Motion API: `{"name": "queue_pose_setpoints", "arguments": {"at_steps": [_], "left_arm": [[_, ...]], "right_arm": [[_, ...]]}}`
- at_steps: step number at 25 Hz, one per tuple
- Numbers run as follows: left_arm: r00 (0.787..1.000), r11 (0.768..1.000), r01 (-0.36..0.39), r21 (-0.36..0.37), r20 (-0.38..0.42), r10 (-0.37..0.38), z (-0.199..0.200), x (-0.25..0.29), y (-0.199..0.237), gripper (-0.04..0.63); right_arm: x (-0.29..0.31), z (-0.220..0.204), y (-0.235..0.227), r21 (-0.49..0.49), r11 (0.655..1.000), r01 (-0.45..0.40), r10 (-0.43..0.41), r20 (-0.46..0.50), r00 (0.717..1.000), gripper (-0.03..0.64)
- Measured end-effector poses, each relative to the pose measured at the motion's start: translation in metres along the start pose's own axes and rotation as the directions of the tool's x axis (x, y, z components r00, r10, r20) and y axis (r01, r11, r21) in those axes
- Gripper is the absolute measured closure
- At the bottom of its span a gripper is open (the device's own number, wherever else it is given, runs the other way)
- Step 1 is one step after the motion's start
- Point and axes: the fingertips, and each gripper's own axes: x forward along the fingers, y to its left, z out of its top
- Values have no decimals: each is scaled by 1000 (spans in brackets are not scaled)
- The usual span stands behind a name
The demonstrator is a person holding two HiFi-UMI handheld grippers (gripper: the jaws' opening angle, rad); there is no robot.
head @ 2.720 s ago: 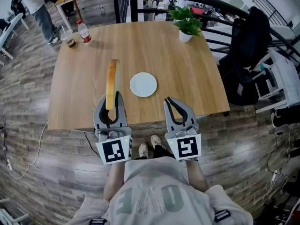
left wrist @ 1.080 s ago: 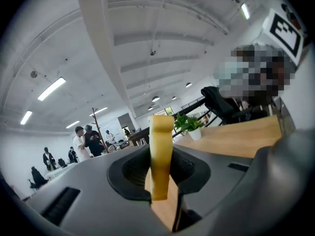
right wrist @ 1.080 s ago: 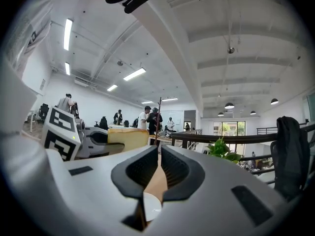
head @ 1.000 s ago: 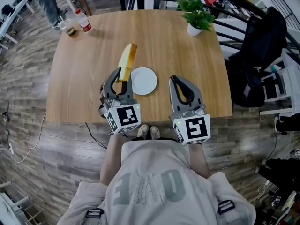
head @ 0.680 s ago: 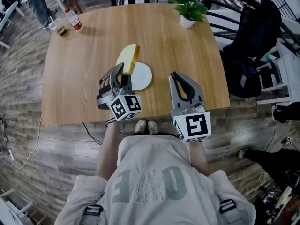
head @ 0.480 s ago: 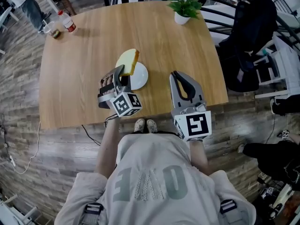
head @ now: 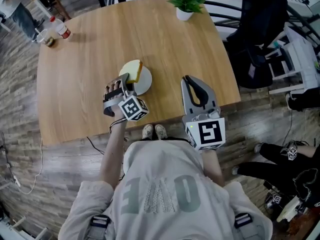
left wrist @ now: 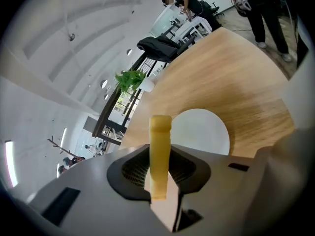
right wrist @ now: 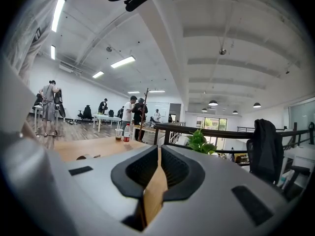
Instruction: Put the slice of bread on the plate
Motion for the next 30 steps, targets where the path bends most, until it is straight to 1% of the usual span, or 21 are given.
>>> {"name": "queue_pose_setpoints", "arguments": {"at_steps": [3, 6, 8, 9, 12, 15, 18, 22, 23, 24, 25, 27, 30], "left_arm": [[999, 999, 42, 18, -16, -42, -3, 5, -9, 500], [994, 995, 102, -13, -40, -103, -5, 11, -16, 500], [991, 991, 130, -38, -36, -132, -3, 11, -20, 499], [988, 987, 153, -55, -27, -154, -2, 11, -22, 487], [971, 964, 236, -119, -5, -238, 4, 9, -31, 411], [957, 944, 288, -161, 12, -290, 7, 6, -38, 330], [945, 922, 326, -210, 49, -323, 11, -4, -44, 289], [941, 892, 337, -301, 101, -322, 17, -21, -40, 279], [942, 880, 336, -335, 120, -314, 19, -25, -36, 279], [942, 862, 336, -380, 145, -304, 23, -30, -30, 278], [941, 837, 339, -430, 176, -291, 27, -35, -21, 278], [934, 775, 353, -524, 242, -262, 37, -44, 0, 279], [921, 696, 372, -614, 335, -197, 51, -61, 34, 279]], "right_arm": [[-2, -3, 0, 15, 1000, 4, -4, -10, 1000, 584], [-1, -6, 1, 30, 1000, 4, -4, -14, 1000, 584], [-1, -6, 4, 38, 999, -1, 1, -10, 1000, 584], [-1, -6, 5, 40, 999, -4, 4, -7, 1000, 584], [0, -4, 7, 41, 999, -11, 11, -1, 1000, 584], [1, -5, 8, 53, 999, -8, 9, -6, 1000, 584], [1, -4, 9, 53, 998, -15, 15, -3, 1000, 584], [3, -4, 10, 59, 998, -24, 24, 1, 1000, 584], [4, -4, 10, 61, 998, -26, 26, 3, 1000, 584], [5, -3, 10, 63, 998, -27, 26, 4, 1000, 584], [6, -2, 10, 65, 997, -28, 28, 6, 1000, 584], [9, 0, 9, 70, 997, -31, 30, 13, 999, 584], [14, 5, 10, 77, 996, -38, 36, 31, 999, 584]]}}
